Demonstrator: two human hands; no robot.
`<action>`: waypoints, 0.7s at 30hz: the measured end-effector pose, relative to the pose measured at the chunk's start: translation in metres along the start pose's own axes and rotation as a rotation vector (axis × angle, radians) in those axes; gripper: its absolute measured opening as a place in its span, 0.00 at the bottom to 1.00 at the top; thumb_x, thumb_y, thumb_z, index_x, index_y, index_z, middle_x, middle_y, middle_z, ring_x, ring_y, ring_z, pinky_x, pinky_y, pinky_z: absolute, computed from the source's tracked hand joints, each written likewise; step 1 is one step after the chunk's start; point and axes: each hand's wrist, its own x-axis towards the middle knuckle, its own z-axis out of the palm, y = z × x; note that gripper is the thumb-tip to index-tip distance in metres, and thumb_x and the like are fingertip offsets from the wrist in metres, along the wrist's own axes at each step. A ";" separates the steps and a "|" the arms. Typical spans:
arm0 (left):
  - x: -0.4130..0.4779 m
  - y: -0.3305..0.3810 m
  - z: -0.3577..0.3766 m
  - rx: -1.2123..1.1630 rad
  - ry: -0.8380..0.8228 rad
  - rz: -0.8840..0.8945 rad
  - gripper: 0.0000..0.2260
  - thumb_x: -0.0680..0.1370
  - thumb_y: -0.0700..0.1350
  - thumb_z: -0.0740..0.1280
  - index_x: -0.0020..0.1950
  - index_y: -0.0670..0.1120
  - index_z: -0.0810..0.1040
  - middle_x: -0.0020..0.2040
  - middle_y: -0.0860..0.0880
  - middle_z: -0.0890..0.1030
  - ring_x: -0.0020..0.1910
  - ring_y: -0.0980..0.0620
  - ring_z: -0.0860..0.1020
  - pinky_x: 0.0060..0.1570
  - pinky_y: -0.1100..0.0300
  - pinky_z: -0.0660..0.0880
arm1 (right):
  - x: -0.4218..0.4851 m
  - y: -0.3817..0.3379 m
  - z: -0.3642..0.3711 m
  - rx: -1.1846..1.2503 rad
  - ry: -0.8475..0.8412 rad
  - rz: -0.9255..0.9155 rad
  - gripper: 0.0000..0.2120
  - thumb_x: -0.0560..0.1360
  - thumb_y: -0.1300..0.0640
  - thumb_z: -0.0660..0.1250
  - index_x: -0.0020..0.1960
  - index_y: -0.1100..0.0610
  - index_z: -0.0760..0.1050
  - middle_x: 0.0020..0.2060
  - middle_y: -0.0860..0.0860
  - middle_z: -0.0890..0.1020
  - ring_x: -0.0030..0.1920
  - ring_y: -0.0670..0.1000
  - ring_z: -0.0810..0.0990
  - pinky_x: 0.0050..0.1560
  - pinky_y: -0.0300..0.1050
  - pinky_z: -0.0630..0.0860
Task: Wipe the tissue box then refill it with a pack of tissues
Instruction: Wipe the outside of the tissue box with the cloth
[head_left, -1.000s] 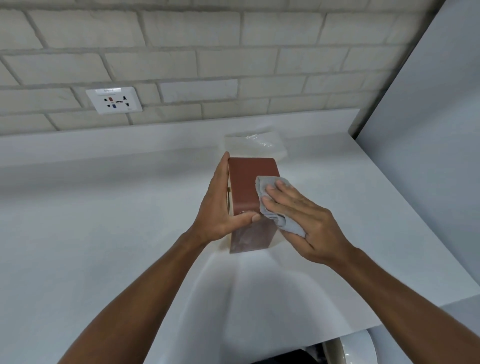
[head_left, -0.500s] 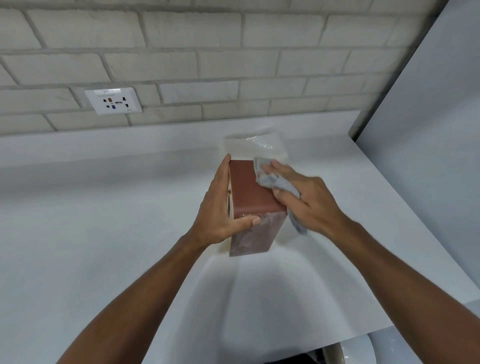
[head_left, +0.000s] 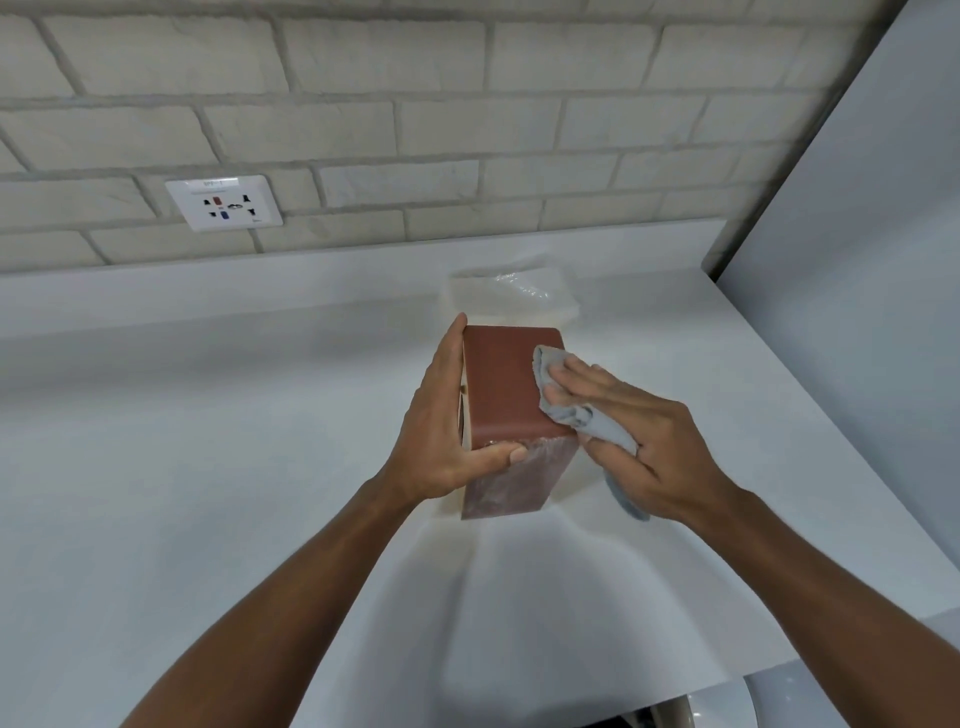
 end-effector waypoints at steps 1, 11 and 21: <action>0.001 -0.001 0.000 -0.007 -0.005 0.002 0.58 0.66 0.65 0.77 0.84 0.55 0.44 0.83 0.54 0.60 0.81 0.50 0.63 0.76 0.40 0.67 | 0.001 0.003 -0.003 0.000 -0.010 0.003 0.21 0.76 0.64 0.65 0.69 0.60 0.74 0.69 0.52 0.74 0.73 0.50 0.68 0.74 0.52 0.63; 0.001 -0.001 0.000 -0.004 -0.001 0.005 0.59 0.66 0.69 0.76 0.85 0.53 0.43 0.83 0.55 0.58 0.81 0.50 0.62 0.76 0.39 0.65 | 0.003 0.007 -0.010 -0.044 0.032 0.003 0.21 0.76 0.63 0.63 0.69 0.60 0.74 0.69 0.53 0.75 0.73 0.50 0.69 0.73 0.56 0.65; 0.001 -0.002 0.001 -0.021 -0.016 -0.006 0.59 0.66 0.64 0.77 0.85 0.52 0.43 0.84 0.54 0.57 0.83 0.51 0.59 0.79 0.39 0.62 | 0.021 -0.006 0.003 -0.047 0.068 0.083 0.22 0.76 0.60 0.63 0.70 0.54 0.72 0.69 0.51 0.74 0.73 0.47 0.68 0.74 0.54 0.64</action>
